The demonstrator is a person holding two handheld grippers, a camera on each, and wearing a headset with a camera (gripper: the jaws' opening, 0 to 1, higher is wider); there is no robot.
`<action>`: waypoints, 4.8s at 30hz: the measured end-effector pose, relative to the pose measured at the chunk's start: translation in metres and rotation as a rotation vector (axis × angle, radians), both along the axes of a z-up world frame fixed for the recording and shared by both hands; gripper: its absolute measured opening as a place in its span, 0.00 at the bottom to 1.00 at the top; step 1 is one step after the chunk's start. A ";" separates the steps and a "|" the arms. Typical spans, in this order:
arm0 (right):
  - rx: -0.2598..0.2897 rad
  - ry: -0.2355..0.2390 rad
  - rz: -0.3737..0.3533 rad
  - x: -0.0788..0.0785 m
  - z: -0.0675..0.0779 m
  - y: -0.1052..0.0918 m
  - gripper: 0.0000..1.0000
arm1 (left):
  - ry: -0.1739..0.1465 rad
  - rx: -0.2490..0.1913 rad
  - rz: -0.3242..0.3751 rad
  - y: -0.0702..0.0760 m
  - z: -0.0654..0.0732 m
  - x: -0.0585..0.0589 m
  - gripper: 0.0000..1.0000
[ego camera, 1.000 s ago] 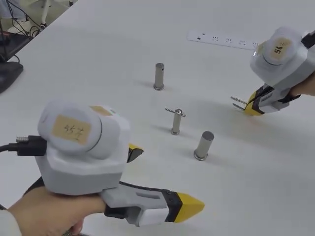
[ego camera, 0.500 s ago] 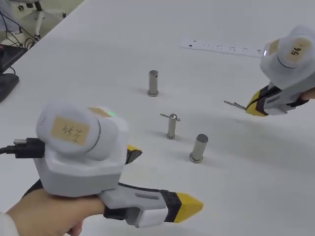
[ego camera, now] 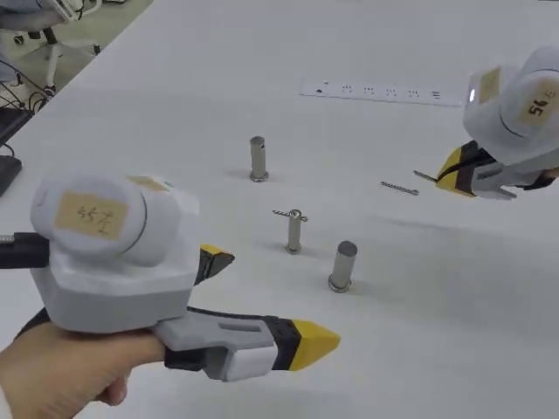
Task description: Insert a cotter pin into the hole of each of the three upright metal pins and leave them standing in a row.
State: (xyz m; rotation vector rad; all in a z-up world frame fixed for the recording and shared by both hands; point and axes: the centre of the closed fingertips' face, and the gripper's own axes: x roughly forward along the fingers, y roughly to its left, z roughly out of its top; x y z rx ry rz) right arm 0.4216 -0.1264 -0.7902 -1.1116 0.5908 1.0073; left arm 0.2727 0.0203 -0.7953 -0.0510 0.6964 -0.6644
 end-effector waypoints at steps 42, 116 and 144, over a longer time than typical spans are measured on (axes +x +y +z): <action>0.112 -0.246 0.072 -0.089 0.041 0.029 0.02 | -0.082 -0.125 -0.018 -0.035 0.052 0.029 0.61; 0.194 -0.273 0.143 -0.138 0.054 0.056 0.02 | 0.022 -0.209 -0.237 -0.085 0.066 0.015 0.00; 0.401 0.027 0.071 -0.154 0.052 0.051 0.18 | 0.018 -0.180 -0.274 -0.074 0.063 0.000 0.00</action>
